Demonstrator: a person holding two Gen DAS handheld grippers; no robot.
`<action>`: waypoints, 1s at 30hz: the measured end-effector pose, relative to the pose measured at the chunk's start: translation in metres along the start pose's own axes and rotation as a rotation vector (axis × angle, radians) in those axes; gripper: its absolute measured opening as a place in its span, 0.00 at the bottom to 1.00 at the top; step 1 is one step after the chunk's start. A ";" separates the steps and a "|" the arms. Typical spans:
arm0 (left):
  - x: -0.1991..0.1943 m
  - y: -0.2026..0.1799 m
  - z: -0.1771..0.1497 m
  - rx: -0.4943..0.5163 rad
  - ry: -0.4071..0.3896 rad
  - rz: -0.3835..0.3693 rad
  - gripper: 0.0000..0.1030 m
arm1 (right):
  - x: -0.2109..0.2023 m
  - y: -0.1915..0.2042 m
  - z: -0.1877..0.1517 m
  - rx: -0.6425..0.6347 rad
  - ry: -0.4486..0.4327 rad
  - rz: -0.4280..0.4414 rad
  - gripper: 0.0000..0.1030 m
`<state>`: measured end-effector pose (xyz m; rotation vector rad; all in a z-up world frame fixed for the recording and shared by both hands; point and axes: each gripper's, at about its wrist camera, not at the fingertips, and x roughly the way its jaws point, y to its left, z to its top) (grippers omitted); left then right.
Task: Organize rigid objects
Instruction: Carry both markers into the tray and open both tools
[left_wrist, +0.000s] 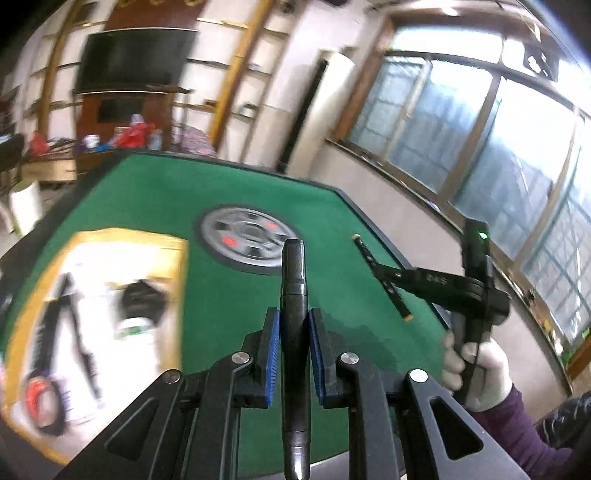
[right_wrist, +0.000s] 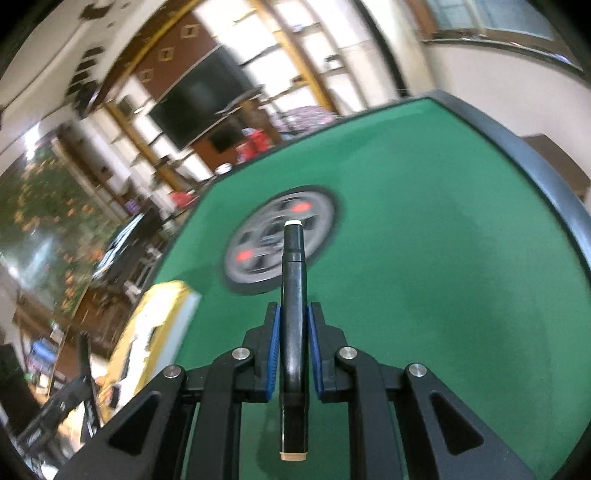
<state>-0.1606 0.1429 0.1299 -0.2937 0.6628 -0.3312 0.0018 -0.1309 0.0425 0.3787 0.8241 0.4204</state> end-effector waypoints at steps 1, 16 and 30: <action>-0.009 0.009 -0.001 -0.014 -0.013 0.019 0.15 | 0.001 0.013 -0.003 -0.016 0.006 0.015 0.14; -0.020 0.125 -0.035 -0.188 0.031 0.263 0.15 | 0.070 0.188 -0.039 -0.191 0.212 0.202 0.14; 0.044 0.168 -0.017 -0.276 0.087 0.283 0.15 | 0.184 0.247 -0.040 -0.301 0.331 0.016 0.14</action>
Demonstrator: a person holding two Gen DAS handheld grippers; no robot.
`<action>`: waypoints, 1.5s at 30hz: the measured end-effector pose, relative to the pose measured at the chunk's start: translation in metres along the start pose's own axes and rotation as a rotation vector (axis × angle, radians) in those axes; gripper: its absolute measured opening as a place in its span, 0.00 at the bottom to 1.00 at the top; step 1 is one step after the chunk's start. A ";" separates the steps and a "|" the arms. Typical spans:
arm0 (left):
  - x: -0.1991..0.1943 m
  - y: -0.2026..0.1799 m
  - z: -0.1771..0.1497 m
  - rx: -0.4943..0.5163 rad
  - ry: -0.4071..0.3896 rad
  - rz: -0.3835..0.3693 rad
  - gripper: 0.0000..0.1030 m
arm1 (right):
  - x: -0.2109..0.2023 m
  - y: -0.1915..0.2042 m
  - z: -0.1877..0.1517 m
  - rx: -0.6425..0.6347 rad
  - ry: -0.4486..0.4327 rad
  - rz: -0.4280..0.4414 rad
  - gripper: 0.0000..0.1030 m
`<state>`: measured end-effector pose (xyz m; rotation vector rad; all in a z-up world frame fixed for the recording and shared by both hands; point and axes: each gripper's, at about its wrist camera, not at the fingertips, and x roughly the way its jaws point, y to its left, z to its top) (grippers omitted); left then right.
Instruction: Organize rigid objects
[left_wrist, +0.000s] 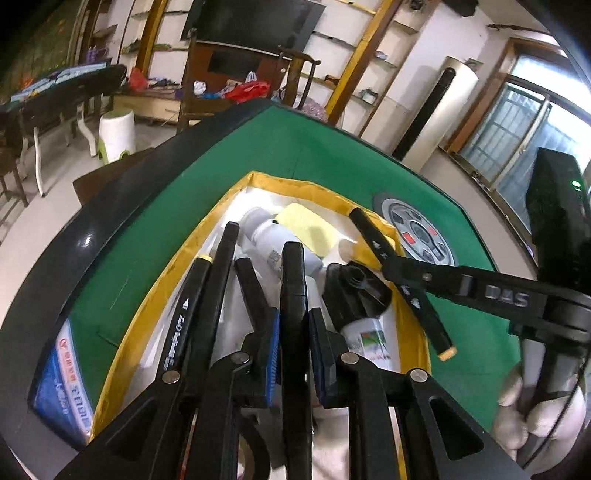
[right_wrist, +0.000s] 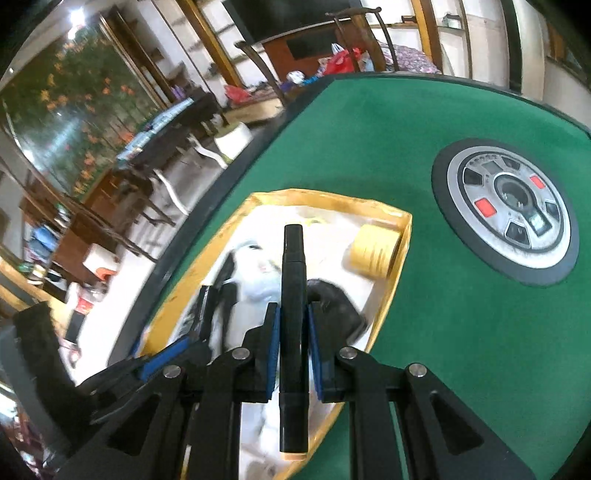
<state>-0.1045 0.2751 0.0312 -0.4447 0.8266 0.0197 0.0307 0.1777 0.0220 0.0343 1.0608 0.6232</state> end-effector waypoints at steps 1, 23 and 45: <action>0.001 0.001 0.000 -0.011 0.001 -0.007 0.15 | 0.008 0.001 0.005 -0.003 0.009 -0.019 0.14; -0.051 -0.043 -0.017 0.094 -0.244 0.257 0.73 | -0.067 0.003 -0.013 -0.111 -0.303 -0.159 0.50; -0.125 -0.104 -0.069 0.068 -0.439 0.381 0.99 | -0.135 -0.023 -0.166 -0.200 -0.550 -0.465 1.00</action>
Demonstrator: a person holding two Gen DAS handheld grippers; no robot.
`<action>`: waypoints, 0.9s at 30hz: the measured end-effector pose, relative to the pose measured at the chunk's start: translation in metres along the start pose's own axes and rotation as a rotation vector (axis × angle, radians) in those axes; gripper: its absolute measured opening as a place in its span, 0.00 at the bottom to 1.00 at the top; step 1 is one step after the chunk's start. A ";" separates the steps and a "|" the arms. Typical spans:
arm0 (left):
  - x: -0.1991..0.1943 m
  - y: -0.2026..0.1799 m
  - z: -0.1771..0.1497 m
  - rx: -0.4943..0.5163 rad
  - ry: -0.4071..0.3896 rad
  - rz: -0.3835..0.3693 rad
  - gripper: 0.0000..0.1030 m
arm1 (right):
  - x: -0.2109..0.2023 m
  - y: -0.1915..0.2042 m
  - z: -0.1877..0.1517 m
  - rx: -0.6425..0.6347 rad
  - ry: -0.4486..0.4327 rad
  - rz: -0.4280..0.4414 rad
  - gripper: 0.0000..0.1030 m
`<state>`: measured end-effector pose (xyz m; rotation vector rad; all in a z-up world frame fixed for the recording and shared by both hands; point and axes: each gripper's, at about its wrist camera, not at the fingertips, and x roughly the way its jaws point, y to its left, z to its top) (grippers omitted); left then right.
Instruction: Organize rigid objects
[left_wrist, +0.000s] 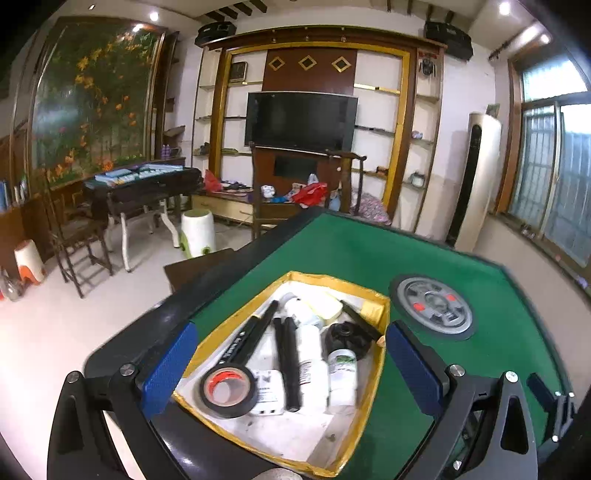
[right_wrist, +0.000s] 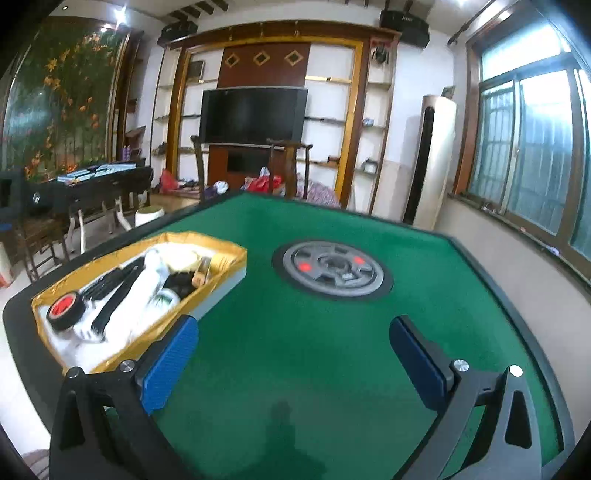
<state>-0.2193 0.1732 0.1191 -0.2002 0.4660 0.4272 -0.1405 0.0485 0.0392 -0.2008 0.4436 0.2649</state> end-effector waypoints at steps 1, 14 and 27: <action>0.000 -0.002 0.000 0.012 -0.001 0.011 0.99 | -0.001 0.000 -0.003 0.001 0.004 0.003 1.00; 0.013 -0.010 -0.013 0.082 0.052 0.034 0.99 | 0.001 0.015 -0.015 -0.030 0.040 0.002 1.00; 0.032 0.005 -0.017 0.060 0.105 0.058 0.99 | 0.015 0.032 -0.013 -0.064 0.079 0.016 1.00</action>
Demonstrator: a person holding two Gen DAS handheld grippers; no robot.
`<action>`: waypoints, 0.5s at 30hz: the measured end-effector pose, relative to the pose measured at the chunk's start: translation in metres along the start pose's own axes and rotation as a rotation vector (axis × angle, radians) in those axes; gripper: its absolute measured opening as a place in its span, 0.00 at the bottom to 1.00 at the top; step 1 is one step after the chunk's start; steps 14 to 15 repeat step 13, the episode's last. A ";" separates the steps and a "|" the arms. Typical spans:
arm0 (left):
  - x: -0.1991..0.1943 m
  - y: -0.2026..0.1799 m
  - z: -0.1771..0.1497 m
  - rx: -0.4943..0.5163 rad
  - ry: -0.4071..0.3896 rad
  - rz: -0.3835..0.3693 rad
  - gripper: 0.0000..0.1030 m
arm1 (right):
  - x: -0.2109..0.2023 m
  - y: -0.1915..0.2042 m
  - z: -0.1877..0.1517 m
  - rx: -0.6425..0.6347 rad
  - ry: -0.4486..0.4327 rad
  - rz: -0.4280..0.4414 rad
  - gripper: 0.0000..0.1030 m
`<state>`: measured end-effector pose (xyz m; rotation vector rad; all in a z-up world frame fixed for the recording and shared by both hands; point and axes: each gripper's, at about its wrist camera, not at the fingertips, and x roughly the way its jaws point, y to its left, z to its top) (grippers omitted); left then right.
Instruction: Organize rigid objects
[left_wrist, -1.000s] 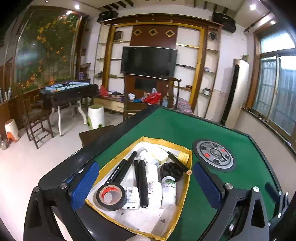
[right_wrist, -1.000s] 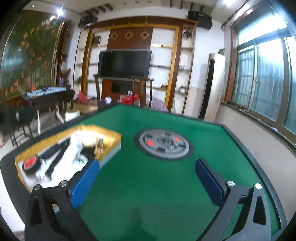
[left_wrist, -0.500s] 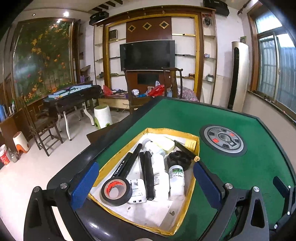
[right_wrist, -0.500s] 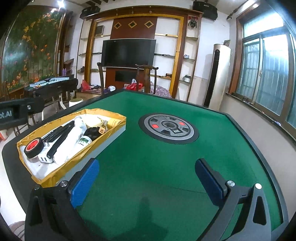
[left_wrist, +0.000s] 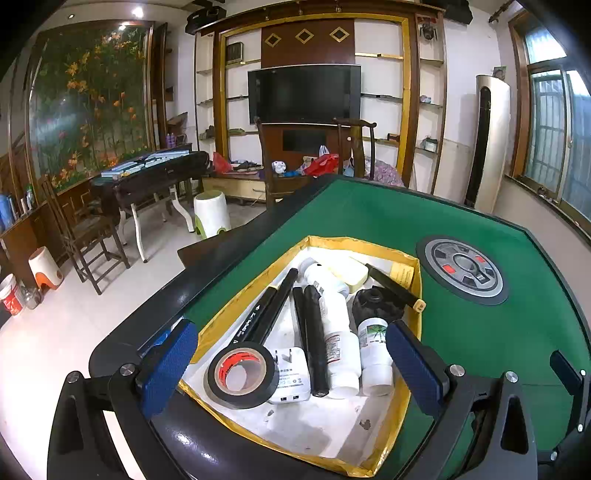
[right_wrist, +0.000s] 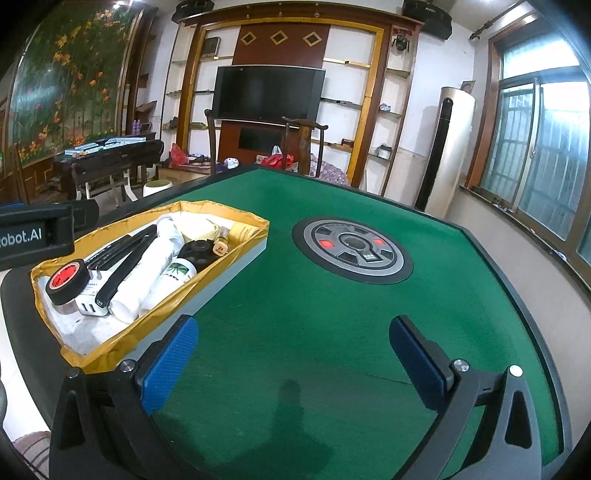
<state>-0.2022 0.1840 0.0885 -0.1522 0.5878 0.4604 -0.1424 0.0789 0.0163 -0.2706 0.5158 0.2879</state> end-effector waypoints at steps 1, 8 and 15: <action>0.000 0.000 0.000 0.000 -0.001 -0.001 0.99 | 0.001 0.000 0.000 -0.001 0.004 0.002 1.00; 0.004 0.001 -0.001 0.000 0.010 0.003 0.99 | 0.006 0.002 -0.001 -0.001 0.013 0.008 1.00; 0.009 0.001 -0.003 -0.001 0.018 0.025 0.99 | 0.008 0.003 0.000 -0.006 0.017 0.007 1.00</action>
